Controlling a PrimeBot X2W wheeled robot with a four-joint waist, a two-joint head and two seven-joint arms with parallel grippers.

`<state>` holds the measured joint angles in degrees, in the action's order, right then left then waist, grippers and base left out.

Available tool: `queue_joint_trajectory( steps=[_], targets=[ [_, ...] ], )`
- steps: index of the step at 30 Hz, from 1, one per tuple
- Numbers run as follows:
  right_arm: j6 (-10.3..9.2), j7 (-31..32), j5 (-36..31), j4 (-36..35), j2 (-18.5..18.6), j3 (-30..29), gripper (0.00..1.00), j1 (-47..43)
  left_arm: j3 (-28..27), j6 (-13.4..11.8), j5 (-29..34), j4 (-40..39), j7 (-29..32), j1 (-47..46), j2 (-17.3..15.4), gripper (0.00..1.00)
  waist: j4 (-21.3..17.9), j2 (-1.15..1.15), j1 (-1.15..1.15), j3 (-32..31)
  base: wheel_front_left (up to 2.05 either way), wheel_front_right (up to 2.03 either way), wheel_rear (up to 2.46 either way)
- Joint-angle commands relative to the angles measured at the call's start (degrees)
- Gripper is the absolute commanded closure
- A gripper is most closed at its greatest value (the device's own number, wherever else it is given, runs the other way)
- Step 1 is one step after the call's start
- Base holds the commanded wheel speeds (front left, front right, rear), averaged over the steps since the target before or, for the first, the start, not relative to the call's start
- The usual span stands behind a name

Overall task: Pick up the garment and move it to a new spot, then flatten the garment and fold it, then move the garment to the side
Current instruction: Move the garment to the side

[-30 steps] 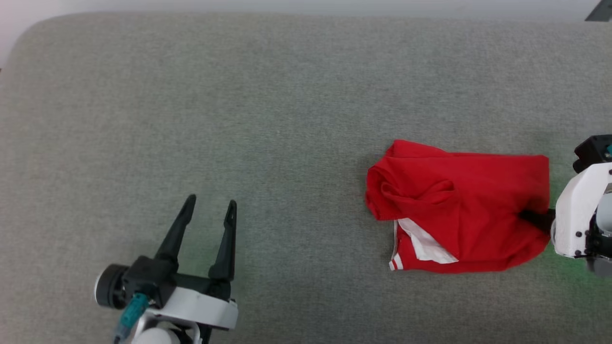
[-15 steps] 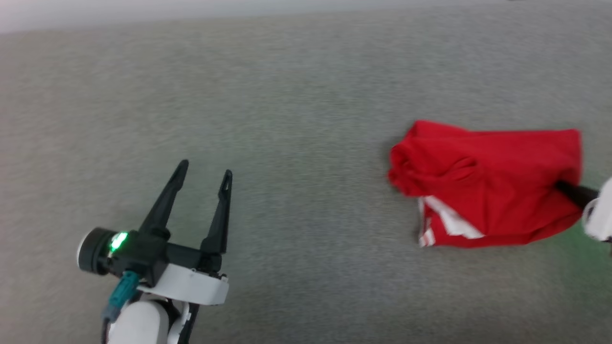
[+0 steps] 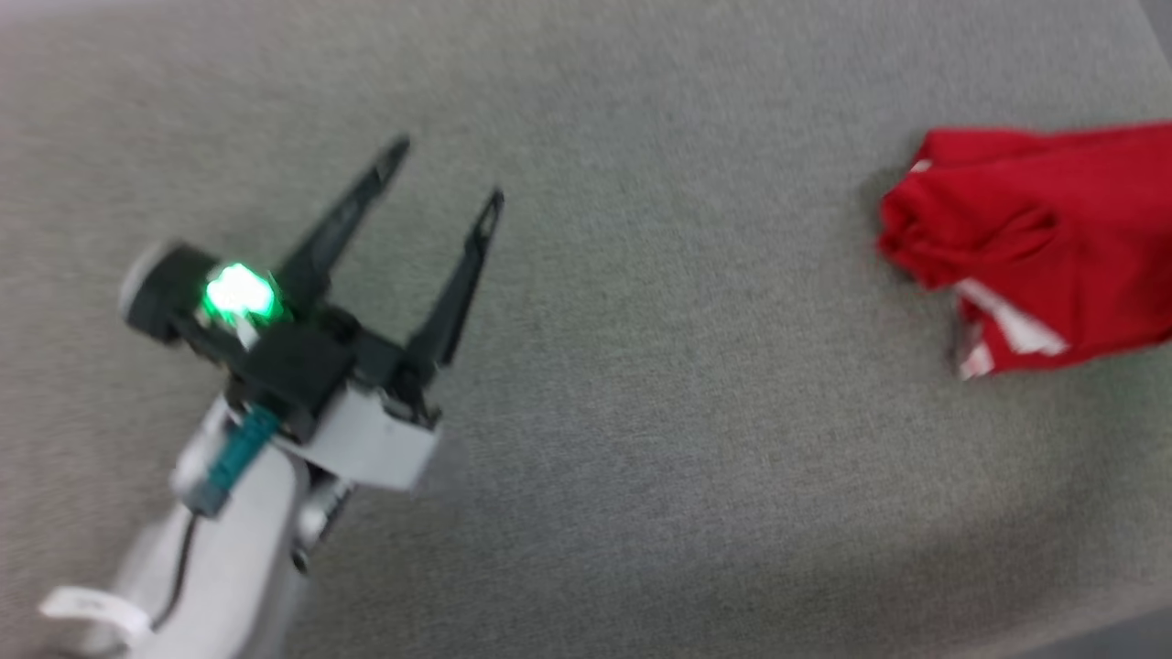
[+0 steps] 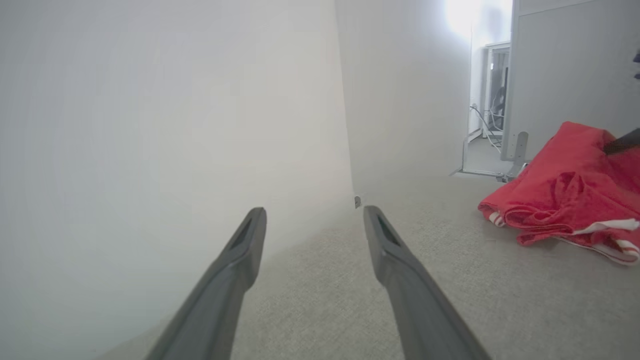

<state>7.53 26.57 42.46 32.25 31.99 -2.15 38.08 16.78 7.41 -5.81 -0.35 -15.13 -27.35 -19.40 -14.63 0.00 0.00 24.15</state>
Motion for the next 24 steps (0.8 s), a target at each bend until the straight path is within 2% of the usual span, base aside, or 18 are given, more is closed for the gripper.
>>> queue_joint_trajectory(
  steps=[1,10,18,24],
  targets=[
    [-0.10,-1.30,-0.82,1.17,0.38,-0.48,1.00,2.16,0.36,0.11,-0.28,-0.27,0.05,-2.25,-1.19,0.00,-3.46,0.00,0.00,5.37,0.00,0.00,0.00],
    [-0.10,-9.00,-6.58,12.71,1.31,-0.49,1.00,14.09,4.93,0.11,-1.50,-1.74,0.05,-15.15,-5.79,0.00,-3.50,0.00,0.00,12.36,0.00,0.00,0.00],
    [-0.10,-14.43,-10.02,23.31,-0.35,-0.84,1.00,21.08,8.68,0.11,-1.81,-0.76,0.05,-21.82,-7.20,0.00,-3.95,0.00,0.00,15.36,0.00,0.00,0.00],
    [-0.10,-17.74,-12.08,28.05,-1.74,0.70,1.00,23.90,10.02,0.10,-1.99,0.63,0.05,-23.48,-8.24,0.00,-4.30,0.00,0.00,16.44,0.00,0.00,0.00]
  ],
)
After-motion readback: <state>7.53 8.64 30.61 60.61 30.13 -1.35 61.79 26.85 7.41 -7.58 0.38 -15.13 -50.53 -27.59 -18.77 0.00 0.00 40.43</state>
